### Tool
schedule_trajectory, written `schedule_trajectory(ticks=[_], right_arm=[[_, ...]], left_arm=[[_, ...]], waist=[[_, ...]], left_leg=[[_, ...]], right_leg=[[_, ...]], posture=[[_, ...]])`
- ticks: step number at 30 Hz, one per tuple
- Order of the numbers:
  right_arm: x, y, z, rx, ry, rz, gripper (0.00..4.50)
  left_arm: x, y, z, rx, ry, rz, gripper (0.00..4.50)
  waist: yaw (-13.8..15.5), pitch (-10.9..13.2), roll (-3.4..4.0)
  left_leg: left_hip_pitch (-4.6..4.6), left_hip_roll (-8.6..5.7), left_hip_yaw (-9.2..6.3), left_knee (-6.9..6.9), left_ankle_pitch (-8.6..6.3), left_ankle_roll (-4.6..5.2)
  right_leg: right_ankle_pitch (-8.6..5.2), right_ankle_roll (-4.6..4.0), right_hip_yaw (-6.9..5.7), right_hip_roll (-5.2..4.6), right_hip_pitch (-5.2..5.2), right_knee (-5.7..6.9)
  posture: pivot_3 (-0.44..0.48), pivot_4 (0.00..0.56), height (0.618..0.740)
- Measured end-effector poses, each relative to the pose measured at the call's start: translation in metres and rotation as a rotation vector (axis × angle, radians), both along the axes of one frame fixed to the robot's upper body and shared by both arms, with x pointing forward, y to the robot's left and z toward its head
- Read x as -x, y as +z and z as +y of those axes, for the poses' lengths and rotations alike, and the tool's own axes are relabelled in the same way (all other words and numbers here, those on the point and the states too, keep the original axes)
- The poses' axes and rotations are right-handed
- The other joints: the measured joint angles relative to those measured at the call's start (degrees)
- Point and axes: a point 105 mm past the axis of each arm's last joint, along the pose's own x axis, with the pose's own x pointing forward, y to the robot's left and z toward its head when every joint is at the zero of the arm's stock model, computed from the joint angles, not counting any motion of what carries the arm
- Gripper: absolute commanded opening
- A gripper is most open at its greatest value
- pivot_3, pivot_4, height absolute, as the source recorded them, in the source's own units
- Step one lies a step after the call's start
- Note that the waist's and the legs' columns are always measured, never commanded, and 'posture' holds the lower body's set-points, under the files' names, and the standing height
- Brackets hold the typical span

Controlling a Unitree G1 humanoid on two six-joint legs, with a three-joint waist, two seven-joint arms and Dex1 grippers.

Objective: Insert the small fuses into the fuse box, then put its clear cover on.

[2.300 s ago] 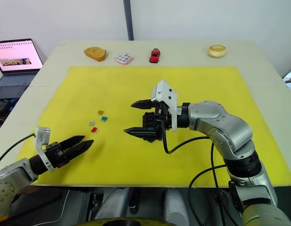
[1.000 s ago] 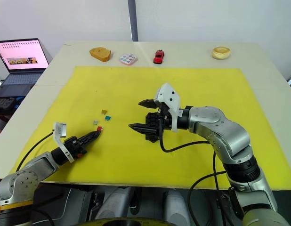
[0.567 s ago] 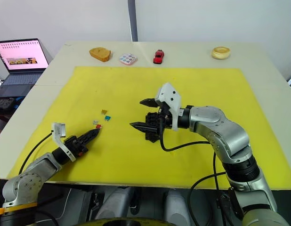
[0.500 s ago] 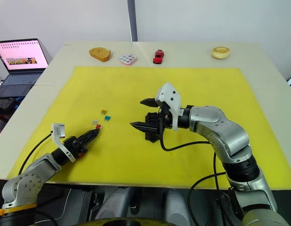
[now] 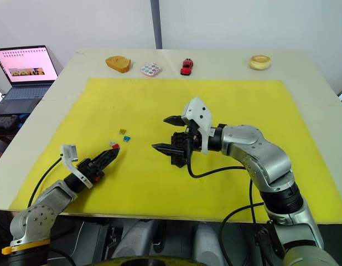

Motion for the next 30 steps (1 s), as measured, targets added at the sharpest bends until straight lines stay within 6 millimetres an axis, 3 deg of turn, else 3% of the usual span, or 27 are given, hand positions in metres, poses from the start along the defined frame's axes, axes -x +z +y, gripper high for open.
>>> schedule_trajectory(ticks=[8, 11, 13, 14, 26, 28, 30], right_arm=[[-0.001, 0.000, 0.000, 0.004, -0.005, -0.004, 4.50], [-0.001, 0.000, 0.000, 0.005, -0.006, -0.004, 4.50], [-0.001, 0.000, 0.000, 0.005, -0.007, -0.005, 4.50], [-0.001, 0.000, 0.000, 0.005, -0.007, -0.005, 4.50], [0.000, -0.003, 0.000, 0.009, -0.028, 0.039, 4.50], [0.001, -0.002, -0.001, 0.005, -0.027, 0.110, 4.50], [0.002, 0.013, -0.002, -0.035, 0.014, 0.209, 4.50]], left_arm=[[-0.005, -0.002, 0.004, 0.032, -0.001, 0.058, 2.12], [-0.007, -0.002, 0.006, 0.012, -0.018, 0.073, 1.28], [-0.008, -0.003, 0.006, 0.014, -0.017, 0.077, 0.32], [-0.008, -0.003, 0.006, 0.014, -0.019, 0.080, 0.06], [-0.006, 0.004, 0.006, 0.030, -0.058, 0.061, 0.06], [0.000, 0.016, 0.007, 0.008, -0.121, 0.042, 0.06], [0.004, 0.040, 0.005, -0.014, -0.218, -0.010, 0.06]], waist=[[-0.1, 0.0, 0.01], [-0.1, 0.0, 0.02], [-0.1, 0.0, 0.02], [-0.2, 0.0, 0.02], [-0.2, 0.0, -0.02], [-0.5, 0.1, -0.10], [-0.8, 0.3, -0.12]], left_leg=[[0.02, 0.00, -0.01, 0.00, 0.03, 0.02], [0.02, 0.00, -0.01, -0.01, 0.01, -0.01], [0.02, 0.00, -0.01, -0.02, 0.01, -0.01], [0.02, 0.00, -0.01, -0.02, 0.01, -0.01], [0.00, 0.02, -0.02, -0.08, -0.02, -0.05], [-0.24, 0.02, -0.03, -0.07, 0.01, -0.01], [-0.44, 0.01, -0.02, -0.01, 0.06, 0.04]], right_leg=[[0.00, 0.00, 0.00, 0.01, 0.00, 0.01], [0.00, 0.00, 0.00, 0.01, -0.01, 0.00], [0.00, 0.00, 0.00, 0.01, -0.01, 0.00], [0.00, 0.00, 0.00, 0.01, -0.01, -0.01], [-0.01, -0.02, 0.00, 0.01, -0.05, -0.02], [-0.01, -0.02, 0.00, 0.01, -0.29, 0.00], [0.00, -0.01, 0.01, 0.01, -0.50, 0.03]], posture=[[0.000, 0.150, 0.740], [0.000, 0.150, 0.740], [0.000, 0.150, 0.740], [0.000, 0.150, 0.740], [0.000, 0.150, 0.740], [0.000, 0.150, 0.740], [0.000, 0.150, 0.740]])
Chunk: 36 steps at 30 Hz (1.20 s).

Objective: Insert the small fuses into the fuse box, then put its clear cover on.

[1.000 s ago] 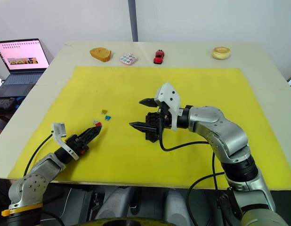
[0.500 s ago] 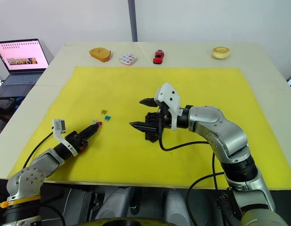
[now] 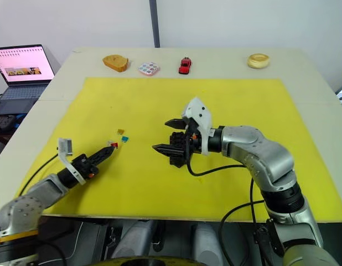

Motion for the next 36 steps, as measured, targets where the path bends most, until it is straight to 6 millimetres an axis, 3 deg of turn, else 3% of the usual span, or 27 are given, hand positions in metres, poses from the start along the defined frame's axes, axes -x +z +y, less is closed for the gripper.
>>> schedule_trajectory(ticks=[4, 7, 10, 13, 16, 18, 36], right_arm=[[-0.001, 0.055, -0.003, -0.027, 0.078, 0.007, 4.50], [-0.001, 0.055, -0.006, 0.060, 0.105, 0.036, 4.50], [0.000, 0.053, 0.002, 0.026, 0.163, 0.161, 4.50], [0.003, 0.064, 0.007, 0.008, 0.198, 0.183, 4.50], [0.003, 0.071, 0.006, -0.019, 0.197, 0.178, 3.61], [0.004, 0.070, 0.006, -0.018, 0.195, 0.179, 2.70], [0.002, 0.059, 0.008, -0.020, 0.151, 0.211, 2.70]], left_arm=[[0.004, 0.076, -0.020, -0.064, -0.255, -0.221, 0.06], [0.011, 0.105, -0.041, -0.119, -0.464, -0.309, 0.06], [0.012, 0.118, -0.062, -0.139, -0.607, -0.364, 0.06], [0.008, 0.121, -0.074, -0.152, -0.679, -0.390, 0.06], [0.004, 0.122, -0.082, -0.161, -0.715, -0.424, 0.00], [0.001, 0.118, -0.085, -0.160, -0.721, -0.424, 0.00], [-0.003, 0.116, -0.092, -0.138, -0.725, -0.452, 0.00]], waist=[[0.0, 0.1, -0.05], [-0.7, 0.1, -0.09], [-1.4, 0.1, -0.10], [-2.3, 0.1, -0.11], [-2.6, 0.1, -0.11], [-2.6, 0.2, -0.12], [-2.3, 0.2, -0.13]], left_leg=[[0.02, -0.02, 0.00, -0.11, 0.01, -0.06], [0.10, -0.05, 0.01, -0.44, 0.01, 0.01], [-0.04, -0.06, 0.06, -0.56, 0.04, 0.05], [-0.02, -0.04, 0.02, -0.71, 0.20, -0.19], [-0.02, -0.03, 0.03, -0.75, 0.22, -0.23], [-0.02, -0.03, 0.03, -0.69, 0.19, -0.17], [0.02, -0.03, 0.01, -0.50, 0.13, -0.04]], right_leg=[[0.03, -0.05, -0.01, 0.00, 0.04, -0.19], [0.06, -0.06, 0.00, -0.01, 0.23, -0.64], [0.19, 0.18, 0.02, -0.01, 0.26, -0.67], [0.19, 0.19, -0.01, 0.03, 0.18, -0.59], [0.19, 0.20, -0.01, 0.05, 0.17, -0.60], [0.19, 0.20, -0.01, 0.04, 0.18, -0.59], [0.22, 0.23, -0.01, 0.04, 0.23, -0.38]], posture=[[0.000, 0.150, 0.740], [0.000, 0.150, 0.740], [0.000, 0.150, 0.740], [0.000, 0.150, 0.740], [0.000, 0.150, 0.740], [0.000, 0.150, 0.740], [0.000, 0.150, 0.740]])
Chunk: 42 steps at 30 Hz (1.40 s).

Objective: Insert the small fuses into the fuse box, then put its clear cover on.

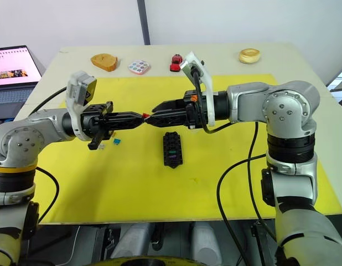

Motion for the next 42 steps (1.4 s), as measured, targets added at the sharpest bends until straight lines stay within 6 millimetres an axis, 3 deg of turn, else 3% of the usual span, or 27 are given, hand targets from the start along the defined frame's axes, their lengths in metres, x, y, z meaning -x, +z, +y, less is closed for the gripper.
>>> schedule_trajectory(ticks=[1, 4, 7, 8, 16, 19, 23, 26, 29, 34, 42], right_arm=[[0.000, -0.001, 0.000, 0.000, 0.000, 0.002, 2.70], [0.000, -0.003, 0.001, -0.004, 0.000, 0.011, 1.85], [-0.001, -0.003, 0.001, -0.006, -0.004, 0.008, 0.30], [-0.001, -0.003, 0.001, -0.006, -0.008, 0.008, 0.06], [-0.001, -0.005, 0.002, -0.009, -0.007, 0.015, 0.06], [-0.002, -0.006, 0.003, -0.009, -0.006, 0.002, 0.00], [-0.004, -0.008, -0.001, 0.008, -0.010, -0.082, 0.00], [-0.015, -0.022, -0.012, 0.084, -0.032, -0.214, 0.00], [-0.023, -0.042, -0.023, 0.186, 0.003, -0.340, 0.00], [-0.032, -0.075, -0.035, 0.368, 0.113, -0.475, 0.00], [-0.030, -0.091, -0.032, 0.417, 0.164, -0.504, 0.00]], left_arm=[[0.000, 0.000, 0.000, 0.001, 0.002, -0.001, 0.00], [-0.001, -0.001, 0.000, -0.002, 0.008, -0.002, 0.00], [-0.001, -0.001, -0.001, -0.001, 0.008, -0.003, 0.00], [-0.001, -0.001, -0.001, -0.001, 0.006, -0.006, 0.00], [-0.001, -0.002, 0.000, 0.004, 0.006, -0.011, 0.00], [-0.003, -0.004, 0.002, -0.019, 0.028, -0.028, 0.91], [-0.011, -0.010, 0.013, -0.082, 0.101, -0.049, 2.87], [-0.014, -0.013, 0.022, -0.129, 0.137, -0.068, 4.48], [-0.016, -0.026, 0.028, -0.219, 0.189, -0.107, 4.48], [-0.023, -0.052, 0.020, -0.369, 0.230, -0.195, 4.48], [-0.010, -0.073, 0.003, -0.390, 0.188, -0.193, 4.48]], waist=[[0.0, 0.0, 0.00], [0.0, 0.0, 0.00], [0.0, 0.0, 0.00], [0.0, 0.0, 0.00], [0.0, 0.0, 0.00], [0.0, 0.0, 0.00], [0.0, 0.0, 0.00], [0.1, 0.0, 0.00], [0.1, 0.0, 0.00], [0.2, 0.0, -0.01], [0.2, 0.0, -0.01]], left_leg=[[0.00, 0.00, 0.00, 0.00, 0.00, 0.00], [0.00, 0.00, 0.00, 0.00, 0.01, -0.01], [0.00, 0.00, 0.00, 0.01, 0.01, -0.01], [0.00, 0.00, 0.00, 0.01, 0.01, -0.01], [0.01, 0.00, 0.00, 0.02, 0.01, -0.01], [0.02, 0.00, 0.00, 0.03, 0.01, -0.02], [0.02, -0.01, 0.00, 0.03, 0.01, -0.02], [0.03, -0.03, 0.01, 0.06, 0.01, -0.01], [0.05, -0.02, 0.03, 0.05, 0.01, -0.02], [0.05, -0.02, 0.02, 0.08, 0.02, -0.05], [0.05, -0.01, 0.00, 0.09, 0.04, -0.08]], right_leg=[[0.00, 0.00, 0.00, 0.00, 0.00, 0.01], [0.00, 0.00, 0.00, 0.00, -0.01, 0.03], [0.00, 0.00, 0.00, 0.00, -0.01, 0.05], [0.00, 0.00, 0.00, 0.00, -0.01, 0.06], [0.00, 0.00, 0.00, 0.00, -0.02, 0.10], [0.00, 0.00, 0.00, 0.00, -0.02, 0.12], [0.00, 0.00, 0.00, 0.01, -0.04, 0.14], [-0.01, 0.01, 0.00, 0.01, -0.02, 0.14], [-0.01, 0.01, 0.00, 0.02, -0.02, 0.15], [-0.01, 0.01, 0.00, 0.02, -0.04, 0.21], [-0.01, 0.01, 0.00, 0.02, -0.07, 0.31]], posture=[[0.000, 0.150, 0.740], [0.000, 0.150, 0.740], [0.000, 0.150, 0.740], [0.000, 0.150, 0.740], [0.000, 0.150, 0.740], [0.000, 0.150, 0.740], [0.000, 0.150, 0.740], [0.000, 0.150, 0.740], [0.000, 0.150, 0.740], [0.000, 0.150, 0.740], [0.000, 0.150, 0.740]])
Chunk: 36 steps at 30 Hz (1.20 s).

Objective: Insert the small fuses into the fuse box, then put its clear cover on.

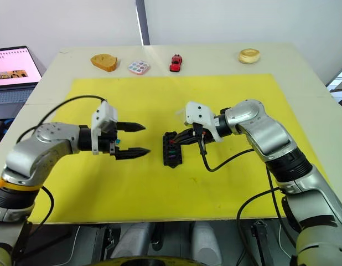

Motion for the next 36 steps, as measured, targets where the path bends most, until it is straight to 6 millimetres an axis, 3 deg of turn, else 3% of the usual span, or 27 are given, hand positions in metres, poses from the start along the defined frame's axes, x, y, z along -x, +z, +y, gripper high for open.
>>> schedule_trajectory(ticks=[19, 36], right_arm=[[-0.001, -0.017, -0.001, 0.043, -0.050, 0.029, 0.00], [0.001, -0.023, 0.002, 0.108, -0.013, -0.052, 0.00]], left_arm=[[0.005, -0.007, -0.005, -0.026, -0.009, -0.001, 4.48], [0.005, -0.011, -0.008, -0.005, 0.004, 0.010, 4.48]], waist=[[0.1, 0.0, 0.00], [0.1, 0.0, 0.00]], left_leg=[[0.02, -0.01, -0.01, 0.10, 0.01, -0.01], [0.06, -0.01, -0.02, 0.19, 0.01, -0.02]], right_leg=[[0.00, 0.00, -0.01, 0.00, 0.06, 0.06], [0.00, 0.00, -0.01, 0.02, 0.11, 0.11]], posture=[[0.000, 0.150, 0.740], [0.000, 0.150, 0.740]])
